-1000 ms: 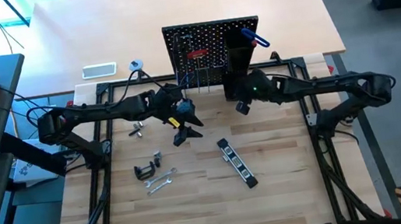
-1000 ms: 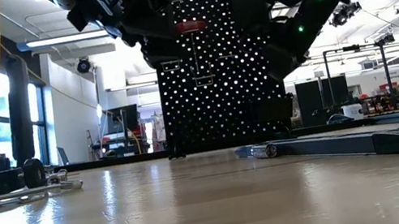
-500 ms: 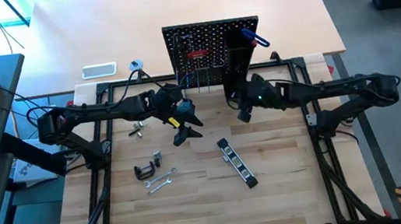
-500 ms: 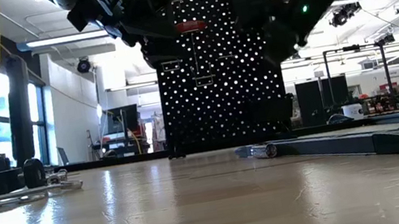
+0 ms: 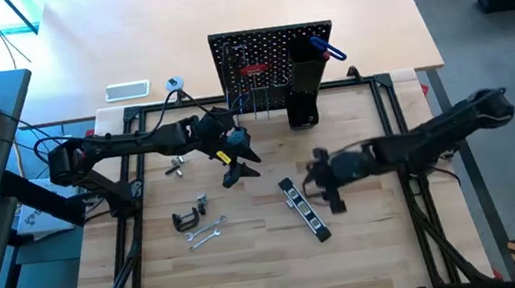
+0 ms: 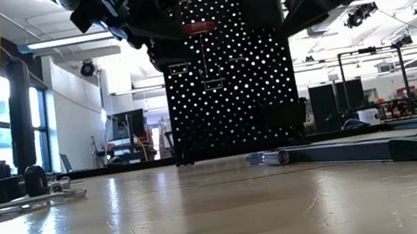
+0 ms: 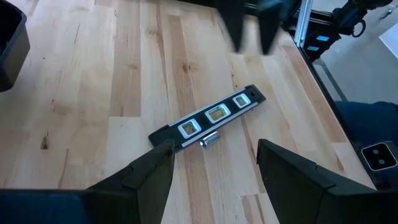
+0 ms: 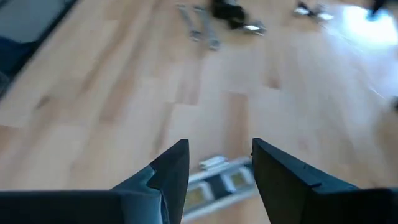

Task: Hang tools onto peg board
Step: Put the socket into the bottom black bin on the peg board

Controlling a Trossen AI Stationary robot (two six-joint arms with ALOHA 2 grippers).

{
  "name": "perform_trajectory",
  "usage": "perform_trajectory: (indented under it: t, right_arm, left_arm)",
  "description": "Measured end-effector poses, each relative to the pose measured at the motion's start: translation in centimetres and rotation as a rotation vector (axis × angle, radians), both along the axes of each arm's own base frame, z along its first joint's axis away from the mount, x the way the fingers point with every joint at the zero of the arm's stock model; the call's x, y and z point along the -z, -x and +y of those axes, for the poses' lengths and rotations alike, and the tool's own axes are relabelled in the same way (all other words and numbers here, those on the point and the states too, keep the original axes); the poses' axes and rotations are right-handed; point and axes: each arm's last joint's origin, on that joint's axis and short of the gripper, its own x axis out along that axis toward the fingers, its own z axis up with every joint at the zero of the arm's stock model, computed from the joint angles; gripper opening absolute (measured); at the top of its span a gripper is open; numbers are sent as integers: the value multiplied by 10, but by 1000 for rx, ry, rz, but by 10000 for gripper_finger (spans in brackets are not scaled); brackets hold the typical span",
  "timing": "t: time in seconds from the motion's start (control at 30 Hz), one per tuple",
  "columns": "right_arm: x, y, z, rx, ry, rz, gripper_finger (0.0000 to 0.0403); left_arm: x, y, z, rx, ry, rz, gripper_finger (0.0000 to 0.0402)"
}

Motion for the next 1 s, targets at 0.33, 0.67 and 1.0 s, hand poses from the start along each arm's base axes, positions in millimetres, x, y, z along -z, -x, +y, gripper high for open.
perform_trajectory:
  t: [0.33, 0.67, 1.0]
  right_arm:
    - [14, -14, 25, -82, -1, -35, 165]
    - [35, -25, 15, -122, 22, 45, 165]
    - [50, -46, 1, -197, 36, 90, 165]
  left_arm:
    - [0, 0, 0, 0, 0, 0, 223]
    - [0, -1, -6, 11, 15, 2, 223]
    - [12, -3, -24, 100, -10, 74, 223]
